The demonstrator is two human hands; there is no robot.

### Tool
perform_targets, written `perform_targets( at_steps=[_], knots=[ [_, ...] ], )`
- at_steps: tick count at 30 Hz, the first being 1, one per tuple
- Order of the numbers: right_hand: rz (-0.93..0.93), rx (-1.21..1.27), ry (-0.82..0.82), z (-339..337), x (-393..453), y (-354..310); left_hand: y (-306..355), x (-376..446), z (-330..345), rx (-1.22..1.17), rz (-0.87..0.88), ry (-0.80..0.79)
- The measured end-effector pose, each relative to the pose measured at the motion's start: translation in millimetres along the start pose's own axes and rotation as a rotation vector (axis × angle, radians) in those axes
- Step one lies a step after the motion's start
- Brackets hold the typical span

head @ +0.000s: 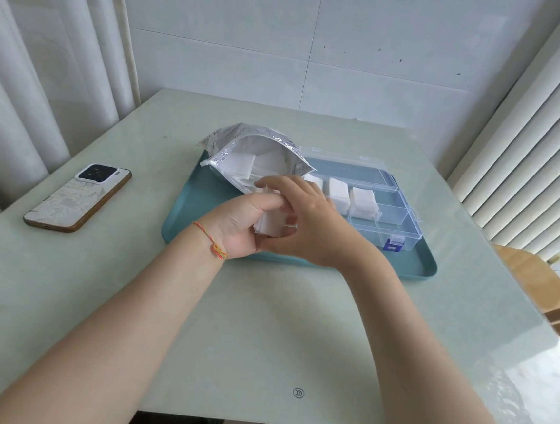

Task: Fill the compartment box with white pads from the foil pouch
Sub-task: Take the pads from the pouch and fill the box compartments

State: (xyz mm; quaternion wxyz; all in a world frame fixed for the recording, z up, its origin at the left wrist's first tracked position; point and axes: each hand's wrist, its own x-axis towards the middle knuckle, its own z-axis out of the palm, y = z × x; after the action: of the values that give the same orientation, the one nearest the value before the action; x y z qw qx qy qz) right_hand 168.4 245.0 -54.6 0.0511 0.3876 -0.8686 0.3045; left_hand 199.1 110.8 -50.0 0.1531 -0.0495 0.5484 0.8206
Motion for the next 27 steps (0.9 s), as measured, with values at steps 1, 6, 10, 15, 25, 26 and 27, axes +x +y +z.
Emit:
perform_targets(
  at_steps=[1, 6, 10, 15, 25, 26, 27],
  knots=[
    [0.008, -0.007, 0.000, 0.3, -0.3, -1.6, -0.3, 0.3, -0.6, -0.015, 0.001, 0.009],
    [0.018, -0.053, 0.035, 0.7, 0.6, -6.2, -0.2, 0.1, -0.9, -0.035, -0.009, -0.005],
    [0.013, -0.033, -0.012, -0.4, -0.7, -4.8, 0.3, 0.2, 0.3, -0.046, 0.038, -0.049],
    [0.034, -0.058, 0.056, -0.8, 1.4, -2.8, -1.5, 1.1, -3.3, 0.058, 0.046, -0.082],
    [0.068, -0.096, 0.014, -3.4, -0.5, -2.7, -2.6, 3.1, -5.1, 0.106, 0.066, -0.064],
    [0.075, -0.098, 0.007, -3.3, -0.5, -2.8, -2.6, 3.4, -5.3, 0.109, 0.067, -0.058],
    [0.081, -0.105, 0.002, -3.1, -0.3, -3.5, -3.2, 4.0, -5.6, 0.116, 0.071, -0.058]
  ],
)
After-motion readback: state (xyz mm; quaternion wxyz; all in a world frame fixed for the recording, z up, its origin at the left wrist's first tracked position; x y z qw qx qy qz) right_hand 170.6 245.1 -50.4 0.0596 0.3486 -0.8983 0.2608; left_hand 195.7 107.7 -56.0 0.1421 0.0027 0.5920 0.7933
